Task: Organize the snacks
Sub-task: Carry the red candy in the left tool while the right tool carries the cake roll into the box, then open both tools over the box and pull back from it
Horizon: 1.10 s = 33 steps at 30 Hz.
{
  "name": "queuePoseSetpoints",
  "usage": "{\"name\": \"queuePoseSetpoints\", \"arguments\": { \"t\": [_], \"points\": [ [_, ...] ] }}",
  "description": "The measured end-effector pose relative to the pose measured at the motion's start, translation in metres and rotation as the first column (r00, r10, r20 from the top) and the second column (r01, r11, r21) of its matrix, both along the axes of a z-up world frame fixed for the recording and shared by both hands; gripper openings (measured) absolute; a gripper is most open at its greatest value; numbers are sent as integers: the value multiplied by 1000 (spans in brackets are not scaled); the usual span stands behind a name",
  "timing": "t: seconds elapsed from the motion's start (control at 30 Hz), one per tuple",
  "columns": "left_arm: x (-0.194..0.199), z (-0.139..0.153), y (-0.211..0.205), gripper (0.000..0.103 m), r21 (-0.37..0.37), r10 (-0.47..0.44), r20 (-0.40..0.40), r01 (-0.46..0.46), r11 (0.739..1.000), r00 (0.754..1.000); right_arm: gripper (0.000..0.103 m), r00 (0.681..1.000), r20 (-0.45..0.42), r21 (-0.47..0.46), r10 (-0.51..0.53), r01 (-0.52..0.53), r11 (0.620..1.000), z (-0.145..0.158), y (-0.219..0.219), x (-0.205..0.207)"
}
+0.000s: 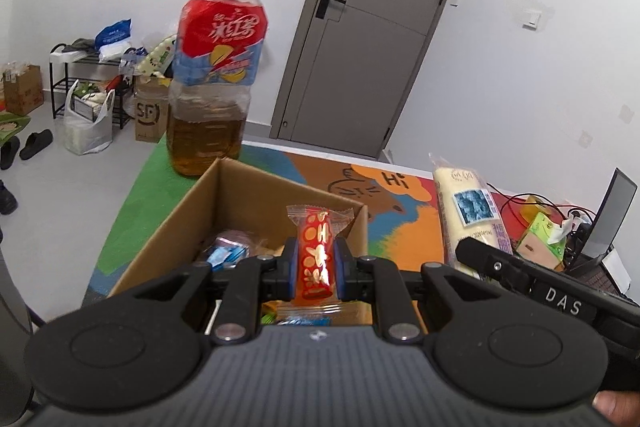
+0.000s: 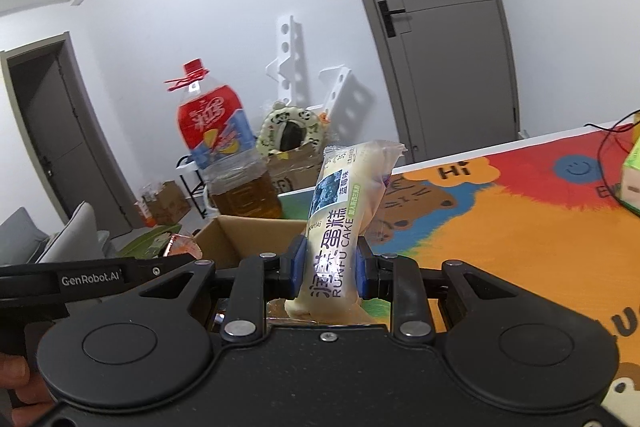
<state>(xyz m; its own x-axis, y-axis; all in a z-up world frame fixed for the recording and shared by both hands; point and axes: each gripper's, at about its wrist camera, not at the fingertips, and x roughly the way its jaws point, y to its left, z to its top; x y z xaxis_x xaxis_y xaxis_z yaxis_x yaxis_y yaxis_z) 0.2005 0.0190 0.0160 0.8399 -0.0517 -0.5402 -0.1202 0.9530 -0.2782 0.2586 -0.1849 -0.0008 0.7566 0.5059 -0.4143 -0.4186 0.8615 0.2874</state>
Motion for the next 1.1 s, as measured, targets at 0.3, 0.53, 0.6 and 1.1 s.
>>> {"name": "queuePoseSetpoints", "arguments": {
  "t": [0.3, 0.53, 0.6, 1.1],
  "points": [
    [-6, 4, 27, 21, -1, 69, -4, -69, 998, 998, 26, 998, 5, -13, 56, -56, 998, 6, 27, -1],
    [-10, 5, 49, 21, -8, 112, -6, -112, 994, 994, 26, 995, 0, -28, 99, -99, 995, 8, 50, 1],
    [-12, 5, 55, 22, -9, 121, -6, -121, 993, 993, 26, 994, 0, -33, 111, -111, 993, 8, 58, 1],
    [-16, -1, 77, 39, -32, 138, -15, -139, 990, 990, 32, 993, -15, -85, 118, -118, 989, 9, 80, -6]
  ]
}}
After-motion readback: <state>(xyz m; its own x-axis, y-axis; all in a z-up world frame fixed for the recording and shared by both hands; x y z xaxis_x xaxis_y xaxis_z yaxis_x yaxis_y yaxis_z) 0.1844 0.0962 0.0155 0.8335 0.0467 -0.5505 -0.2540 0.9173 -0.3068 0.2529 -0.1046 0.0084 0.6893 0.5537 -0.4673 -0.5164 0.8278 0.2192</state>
